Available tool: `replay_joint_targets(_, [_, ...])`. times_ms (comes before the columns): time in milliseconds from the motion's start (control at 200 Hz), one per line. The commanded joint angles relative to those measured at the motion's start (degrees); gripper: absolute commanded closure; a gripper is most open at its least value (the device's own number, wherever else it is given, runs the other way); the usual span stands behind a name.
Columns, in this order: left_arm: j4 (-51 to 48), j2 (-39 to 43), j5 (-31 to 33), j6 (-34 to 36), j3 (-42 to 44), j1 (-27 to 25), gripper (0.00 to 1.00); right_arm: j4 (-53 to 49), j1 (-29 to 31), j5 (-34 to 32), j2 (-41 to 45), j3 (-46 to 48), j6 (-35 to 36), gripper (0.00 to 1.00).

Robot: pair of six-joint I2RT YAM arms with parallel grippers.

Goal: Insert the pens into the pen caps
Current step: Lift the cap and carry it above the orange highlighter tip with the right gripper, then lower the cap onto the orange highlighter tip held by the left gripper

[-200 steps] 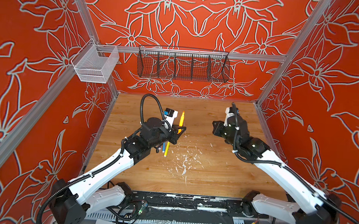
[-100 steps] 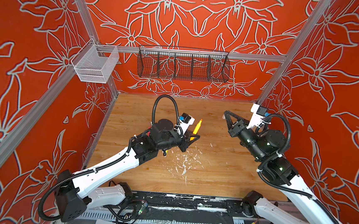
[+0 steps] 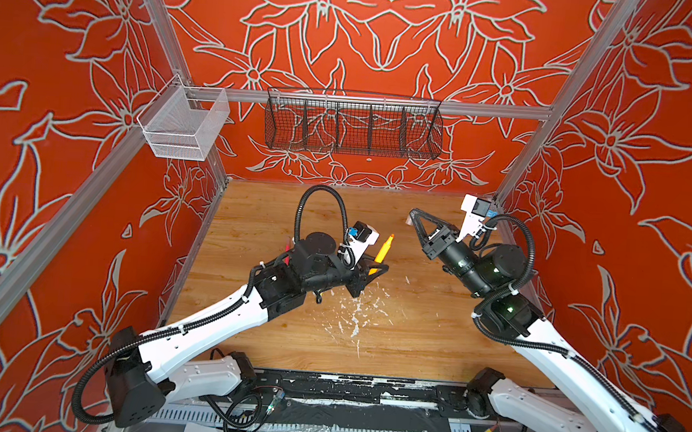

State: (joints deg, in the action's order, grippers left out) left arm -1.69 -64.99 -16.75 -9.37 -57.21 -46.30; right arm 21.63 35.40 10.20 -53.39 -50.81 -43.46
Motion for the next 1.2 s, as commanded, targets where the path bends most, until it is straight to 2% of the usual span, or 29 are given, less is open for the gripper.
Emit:
replay_joint_targets(0, [2.92,1.10,-0.50,0.31,0.78,-0.45,1.00,5.77,0.55,2.29,-0.67,0.60,-2.82,0.98])
replay_joint_targets(610, [4.15,1.53,1.93,-0.04,1.66,-0.54,1.00,9.37,3.66,3.60,-2.40,3.47,-4.61,0.98])
replay_joint_targets(1191, [5.85,3.79,3.11,-0.87,3.54,-0.54,1.00,10.18,6.88,1.49,-2.21,7.76,-3.52,0.98])
